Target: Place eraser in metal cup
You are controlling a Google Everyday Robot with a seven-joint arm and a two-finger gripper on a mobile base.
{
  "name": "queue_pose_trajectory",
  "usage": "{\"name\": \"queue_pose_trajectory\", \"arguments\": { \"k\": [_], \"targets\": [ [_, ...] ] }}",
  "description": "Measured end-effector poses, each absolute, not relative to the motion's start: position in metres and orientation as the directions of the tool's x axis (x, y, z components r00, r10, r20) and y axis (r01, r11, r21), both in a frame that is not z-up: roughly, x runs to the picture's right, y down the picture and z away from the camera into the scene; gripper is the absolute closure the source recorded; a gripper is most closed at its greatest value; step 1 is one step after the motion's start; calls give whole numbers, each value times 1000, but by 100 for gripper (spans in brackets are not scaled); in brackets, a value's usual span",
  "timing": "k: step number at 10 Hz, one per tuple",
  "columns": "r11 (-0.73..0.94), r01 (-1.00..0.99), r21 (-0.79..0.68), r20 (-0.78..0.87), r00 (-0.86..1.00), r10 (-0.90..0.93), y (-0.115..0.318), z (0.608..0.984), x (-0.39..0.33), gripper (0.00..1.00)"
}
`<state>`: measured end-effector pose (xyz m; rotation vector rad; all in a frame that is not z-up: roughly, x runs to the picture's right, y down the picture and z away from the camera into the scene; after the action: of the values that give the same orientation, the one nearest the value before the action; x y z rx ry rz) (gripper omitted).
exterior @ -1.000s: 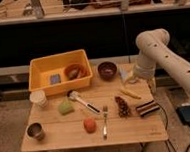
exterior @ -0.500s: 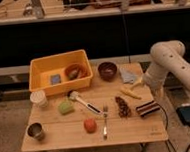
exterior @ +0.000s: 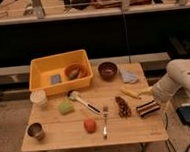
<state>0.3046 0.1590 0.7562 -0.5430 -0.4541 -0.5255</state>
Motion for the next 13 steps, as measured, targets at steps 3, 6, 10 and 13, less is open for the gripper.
{"name": "queue_pose_trajectory", "arguments": {
  "k": [3,6,10,13],
  "targets": [
    [781,422,-461,398,885,-243,178,780,313,20],
    [788,382,-482,339,911,-234,186,800,314,20],
    [768,385,-512,361,907,-214,193,843,323,21],
    [740,423,-522,440,877,-191,203,859,317,47]
  ]
}}
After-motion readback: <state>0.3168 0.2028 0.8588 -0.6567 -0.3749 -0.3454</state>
